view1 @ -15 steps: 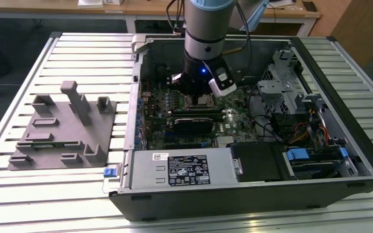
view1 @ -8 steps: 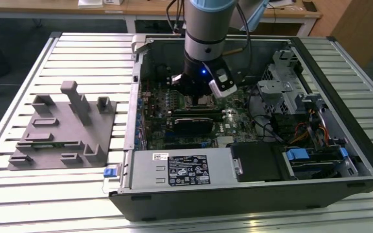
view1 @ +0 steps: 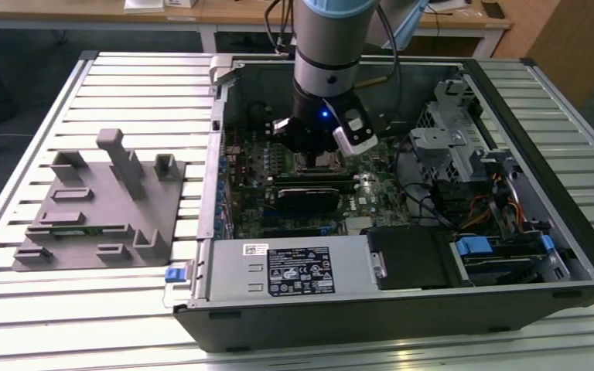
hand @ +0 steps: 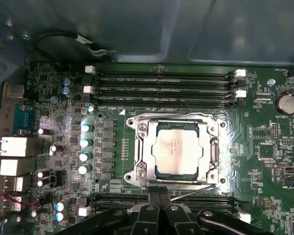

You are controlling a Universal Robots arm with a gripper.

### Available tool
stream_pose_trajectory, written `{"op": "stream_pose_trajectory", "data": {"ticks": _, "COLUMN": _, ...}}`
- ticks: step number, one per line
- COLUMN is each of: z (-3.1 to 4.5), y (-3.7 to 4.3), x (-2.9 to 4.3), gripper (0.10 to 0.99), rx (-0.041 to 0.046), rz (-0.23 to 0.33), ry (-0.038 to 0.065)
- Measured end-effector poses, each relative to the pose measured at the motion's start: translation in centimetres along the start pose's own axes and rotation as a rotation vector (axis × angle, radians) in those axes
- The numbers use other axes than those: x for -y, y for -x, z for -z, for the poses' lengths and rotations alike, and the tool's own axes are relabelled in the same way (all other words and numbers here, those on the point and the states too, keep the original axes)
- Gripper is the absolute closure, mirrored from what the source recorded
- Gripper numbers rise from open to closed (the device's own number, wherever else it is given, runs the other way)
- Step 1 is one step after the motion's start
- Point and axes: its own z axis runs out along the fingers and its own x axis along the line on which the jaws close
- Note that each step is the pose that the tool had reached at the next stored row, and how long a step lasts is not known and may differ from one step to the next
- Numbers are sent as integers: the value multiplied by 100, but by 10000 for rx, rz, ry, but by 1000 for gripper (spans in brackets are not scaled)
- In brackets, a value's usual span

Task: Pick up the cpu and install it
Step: 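Install the second cpu locking lever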

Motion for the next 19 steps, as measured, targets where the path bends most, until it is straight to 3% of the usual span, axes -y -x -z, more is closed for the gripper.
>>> {"op": "stream_pose_trajectory", "data": {"ticks": 10, "z": 13, "y": -46, "x": 69, "gripper": 980, "rx": -2, "rz": 0, "ry": 35}}
{"op": "stream_pose_trajectory", "data": {"ticks": 19, "z": -103, "y": -118, "x": 77, "gripper": 980, "rx": -2, "rz": 3, "ry": 166}}
